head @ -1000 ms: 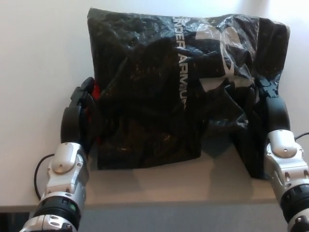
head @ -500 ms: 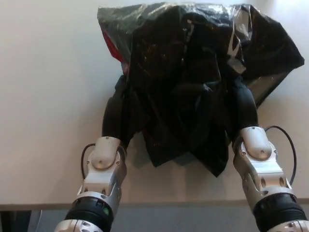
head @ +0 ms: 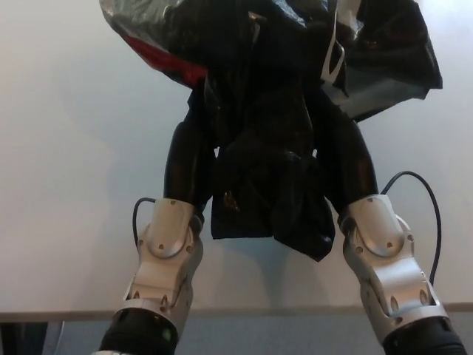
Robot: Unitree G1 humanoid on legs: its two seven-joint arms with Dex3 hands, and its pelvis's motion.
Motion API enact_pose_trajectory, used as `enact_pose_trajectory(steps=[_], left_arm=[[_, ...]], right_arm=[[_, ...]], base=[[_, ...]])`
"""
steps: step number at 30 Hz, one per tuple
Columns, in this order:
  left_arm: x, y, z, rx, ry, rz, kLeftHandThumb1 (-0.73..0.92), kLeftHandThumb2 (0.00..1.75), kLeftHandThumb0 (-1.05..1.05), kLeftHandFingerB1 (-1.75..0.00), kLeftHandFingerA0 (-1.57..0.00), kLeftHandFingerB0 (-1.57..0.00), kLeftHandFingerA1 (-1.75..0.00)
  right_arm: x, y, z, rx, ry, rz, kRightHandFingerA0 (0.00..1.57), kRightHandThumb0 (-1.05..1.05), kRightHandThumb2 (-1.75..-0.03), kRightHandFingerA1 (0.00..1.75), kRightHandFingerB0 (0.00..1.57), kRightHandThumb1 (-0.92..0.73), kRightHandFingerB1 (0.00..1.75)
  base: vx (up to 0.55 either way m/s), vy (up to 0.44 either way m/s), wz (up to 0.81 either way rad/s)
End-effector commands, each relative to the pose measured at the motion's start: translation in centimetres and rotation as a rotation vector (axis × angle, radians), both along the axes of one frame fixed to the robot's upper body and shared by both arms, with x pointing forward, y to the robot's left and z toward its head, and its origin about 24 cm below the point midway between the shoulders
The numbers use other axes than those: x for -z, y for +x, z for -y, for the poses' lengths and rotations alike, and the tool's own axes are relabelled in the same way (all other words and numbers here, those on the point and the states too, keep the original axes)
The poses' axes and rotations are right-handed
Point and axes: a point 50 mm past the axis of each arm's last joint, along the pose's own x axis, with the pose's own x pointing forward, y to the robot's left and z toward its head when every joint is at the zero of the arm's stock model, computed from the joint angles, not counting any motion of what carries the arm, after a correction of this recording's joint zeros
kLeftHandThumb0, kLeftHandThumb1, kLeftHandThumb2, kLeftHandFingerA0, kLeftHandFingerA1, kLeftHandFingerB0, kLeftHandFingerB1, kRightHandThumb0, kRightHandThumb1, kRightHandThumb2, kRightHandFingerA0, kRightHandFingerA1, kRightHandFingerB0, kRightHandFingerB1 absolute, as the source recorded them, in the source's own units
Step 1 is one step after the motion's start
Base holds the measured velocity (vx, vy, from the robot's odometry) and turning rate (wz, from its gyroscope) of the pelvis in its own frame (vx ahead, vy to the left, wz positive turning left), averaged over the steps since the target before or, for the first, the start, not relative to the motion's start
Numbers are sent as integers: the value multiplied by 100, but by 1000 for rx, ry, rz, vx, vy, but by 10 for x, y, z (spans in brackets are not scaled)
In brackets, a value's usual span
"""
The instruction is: A plastic bag is kept in the middle of the desk and the robot uses both its hands to grab the bag from the left and right and brings its hands close together to compress the bag
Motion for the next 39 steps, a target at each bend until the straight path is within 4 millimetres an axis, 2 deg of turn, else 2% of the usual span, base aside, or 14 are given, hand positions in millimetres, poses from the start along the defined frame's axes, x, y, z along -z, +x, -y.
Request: enact_pose_trajectory(steps=[1,3,5,7,8,11,13,16,20,21,22,35,36,39], left_arm=[[0,-6,4,17,1,34,92,127,-81,-16,0,0,-17],[2,-7,2,16,8,40,92,96,-75,-13,0,0,-9],[1,-6,1,18,-4,44,92,127,-77,-18,0,0,-19],[2,-7,-2,-2,0,29,92,126,-84,-13,0,-3,-13],[4,-7,-5,-26,7,0,89,124,-86,-16,-2,-9,-12],[7,-10,-13,-66,22,-40,85,122,-84,-23,0,-9,-19],[7,-12,-19,-78,46,-43,92,83,-81,-24,-1,-7,-23],[3,-14,-43,-112,84,-36,78,116,-80,-27,-3,-8,-28],[-11,-17,-86,-210,142,21,89,80,-91,-25,-9,-14,-34],[-16,-19,-99,-242,153,40,48,110,-36,-48,-1,0,-51],[-19,-20,-104,-254,158,46,79,89,-90,-34,-13,-15,-40],[-89,-67,-174,-494,169,283,92,71,-74,-41,-60,-40,-64],[-92,-73,-175,-495,165,301,92,71,-73,-41,-62,-40,-67],[-94,-85,-175,-491,168,325,92,72,-74,-39,-62,-38,-68]], right_arm=[[1,-4,1,-2,-13,29,0,-83,-124,18,0,-88,14],[3,-4,2,-4,-6,18,0,-86,-106,12,0,-82,4],[3,-3,6,7,-20,4,0,-84,-123,21,0,-86,13],[4,-1,10,15,-37,-3,0,-84,-81,27,0,-92,7],[4,0,13,25,-52,-10,0,-83,-122,29,0,-82,15],[2,1,26,42,-93,-20,0,-82,-119,39,6,-80,20],[1,1,35,57,-124,-20,11,-83,-74,35,10,-92,23],[-6,4,60,119,-174,-9,25,-82,-72,36,21,-92,29],[-24,3,98,189,-255,83,27,-80,-70,37,25,-92,32],[-29,0,111,219,-279,105,29,-79,-70,38,27,-92,33],[-32,-1,116,230,-287,116,29,-79,-69,39,28,-92,34],[-85,-53,167,343,-266,325,40,-70,-113,57,30,-73,49],[-88,-59,168,352,-256,349,49,-70,-67,44,47,-88,39],[-91,-73,169,364,-240,381,49,-70,-67,45,48,-88,39]], base=[[0,0,0],[0,0,0],[0,0,0],[0,0,0],[0,0,0],[0,0,0],[0,0,0],[0,0,0],[0,0,0],[0,0,0],[0,0,0],[0,0,0],[0,0,0],[0,0,0]])
